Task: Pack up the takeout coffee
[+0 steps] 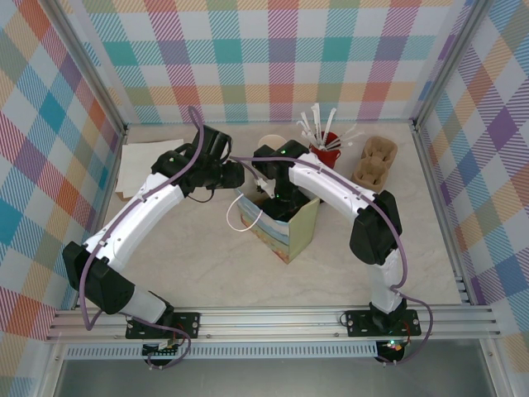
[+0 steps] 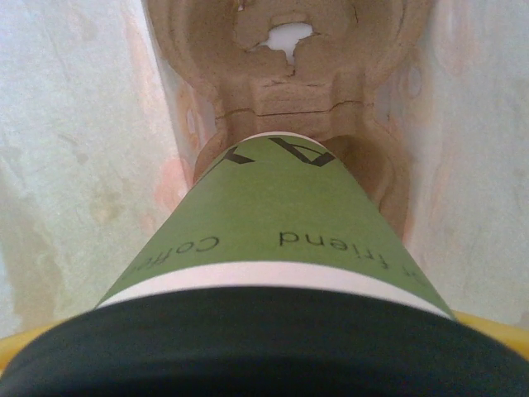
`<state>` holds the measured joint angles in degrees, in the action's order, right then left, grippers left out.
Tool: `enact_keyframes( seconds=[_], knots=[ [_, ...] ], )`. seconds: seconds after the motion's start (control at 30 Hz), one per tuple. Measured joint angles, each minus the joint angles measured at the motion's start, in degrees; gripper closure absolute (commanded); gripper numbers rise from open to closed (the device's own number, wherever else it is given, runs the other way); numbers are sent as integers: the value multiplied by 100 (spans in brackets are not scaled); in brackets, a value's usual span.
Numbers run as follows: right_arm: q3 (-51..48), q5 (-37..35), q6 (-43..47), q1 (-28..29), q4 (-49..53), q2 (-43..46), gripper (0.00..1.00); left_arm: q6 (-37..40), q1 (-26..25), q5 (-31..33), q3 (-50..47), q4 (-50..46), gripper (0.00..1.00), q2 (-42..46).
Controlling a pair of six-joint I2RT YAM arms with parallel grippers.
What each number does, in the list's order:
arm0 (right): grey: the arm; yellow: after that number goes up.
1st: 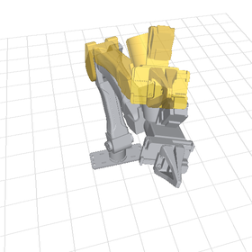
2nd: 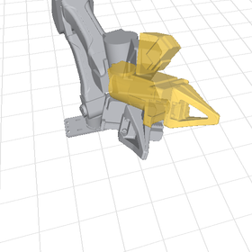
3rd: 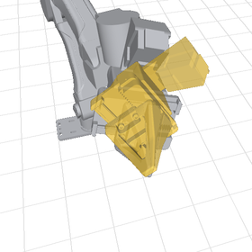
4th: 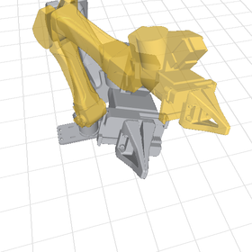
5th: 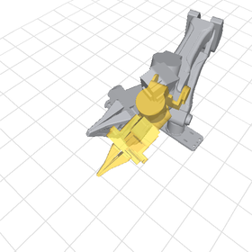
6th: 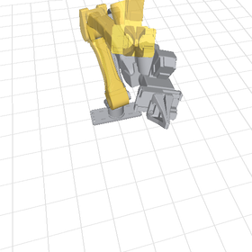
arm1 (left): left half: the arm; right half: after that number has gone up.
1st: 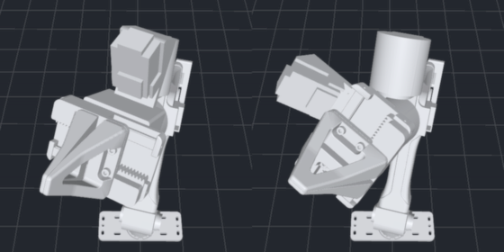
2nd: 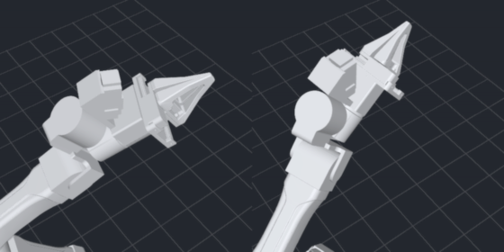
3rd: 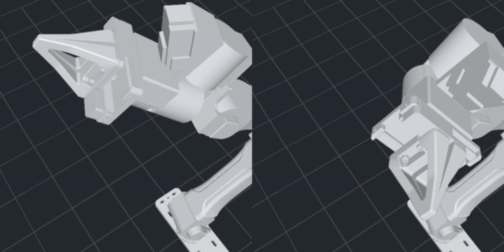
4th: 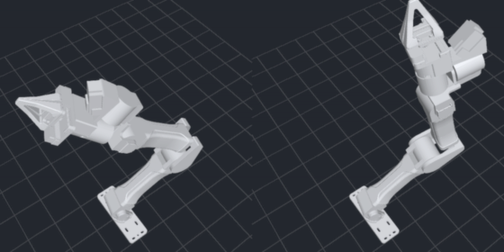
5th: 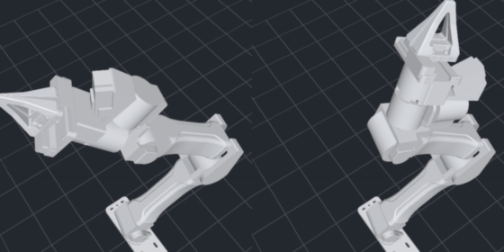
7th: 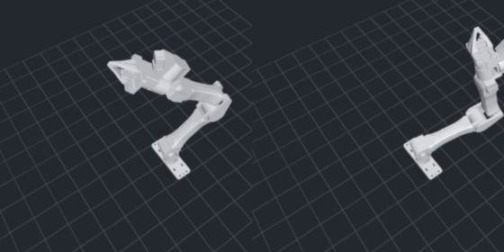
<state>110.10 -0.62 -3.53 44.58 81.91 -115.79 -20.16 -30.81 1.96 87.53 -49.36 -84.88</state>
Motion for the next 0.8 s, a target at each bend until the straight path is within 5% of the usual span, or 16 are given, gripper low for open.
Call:
enact_keyframes(
  seconds=[0.8],
  knots=[
    [-138, 0, 17, -31, 17, -66, 31, 0, 0, -42, 0, 0, 58, 0]
  ],
)
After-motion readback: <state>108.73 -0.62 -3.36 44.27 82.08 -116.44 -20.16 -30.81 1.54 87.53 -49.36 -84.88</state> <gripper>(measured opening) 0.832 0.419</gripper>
